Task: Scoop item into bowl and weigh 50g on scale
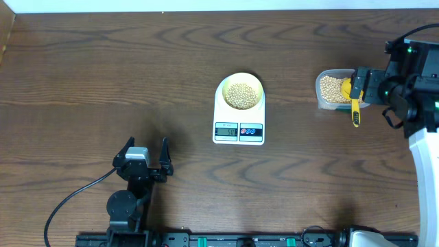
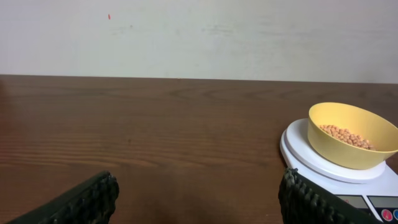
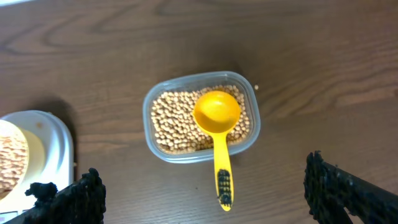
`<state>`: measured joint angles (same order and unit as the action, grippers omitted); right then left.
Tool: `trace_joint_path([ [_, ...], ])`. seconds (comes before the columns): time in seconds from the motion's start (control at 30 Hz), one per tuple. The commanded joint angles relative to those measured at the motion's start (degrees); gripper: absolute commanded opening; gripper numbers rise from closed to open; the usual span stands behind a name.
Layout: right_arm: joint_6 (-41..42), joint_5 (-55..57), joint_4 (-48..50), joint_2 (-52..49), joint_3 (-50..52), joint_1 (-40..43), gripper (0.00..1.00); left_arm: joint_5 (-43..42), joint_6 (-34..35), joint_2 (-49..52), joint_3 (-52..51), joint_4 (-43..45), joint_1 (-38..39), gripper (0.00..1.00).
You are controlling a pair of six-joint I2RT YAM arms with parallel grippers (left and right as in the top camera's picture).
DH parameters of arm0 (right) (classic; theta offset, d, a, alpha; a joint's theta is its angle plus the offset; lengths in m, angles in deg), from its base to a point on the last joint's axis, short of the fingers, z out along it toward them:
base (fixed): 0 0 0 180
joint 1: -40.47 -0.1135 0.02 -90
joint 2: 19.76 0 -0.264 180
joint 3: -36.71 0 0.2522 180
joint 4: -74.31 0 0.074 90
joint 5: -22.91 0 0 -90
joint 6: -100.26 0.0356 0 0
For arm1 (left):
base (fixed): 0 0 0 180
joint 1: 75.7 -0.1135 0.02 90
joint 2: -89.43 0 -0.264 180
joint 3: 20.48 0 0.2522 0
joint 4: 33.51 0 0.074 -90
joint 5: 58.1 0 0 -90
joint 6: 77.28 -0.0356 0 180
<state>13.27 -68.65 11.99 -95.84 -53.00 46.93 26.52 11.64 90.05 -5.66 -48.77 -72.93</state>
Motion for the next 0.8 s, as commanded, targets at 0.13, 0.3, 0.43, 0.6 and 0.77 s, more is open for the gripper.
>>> trace_joint_path([
  [0.13,1.05,-2.23,3.76,5.95,3.63,-0.57,0.99,0.09,0.70,-0.39,-0.83,-2.14,-0.13,0.84],
  [0.3,1.25,-2.60,13.11,12.37,13.22,-0.57,0.99,0.09,0.70,-0.39,-0.83,-2.14,-0.13,0.85],
  [0.43,1.25,-3.56,22.34,19.41,22.62,-0.57,0.99,0.09,0.70,-0.39,-0.83,-2.14,-0.13,0.84],
  [0.6,1.25,-3.54,33.11,28.22,31.78,-0.57,0.99,0.09,0.70,-0.39,-0.83,-2.14,-0.13,0.85],
  [0.77,1.22,-3.52,41.57,35.91,39.34,-0.57,0.99,0.09,0.70,-0.39,-0.83,-2.14,-0.13,0.85],
])
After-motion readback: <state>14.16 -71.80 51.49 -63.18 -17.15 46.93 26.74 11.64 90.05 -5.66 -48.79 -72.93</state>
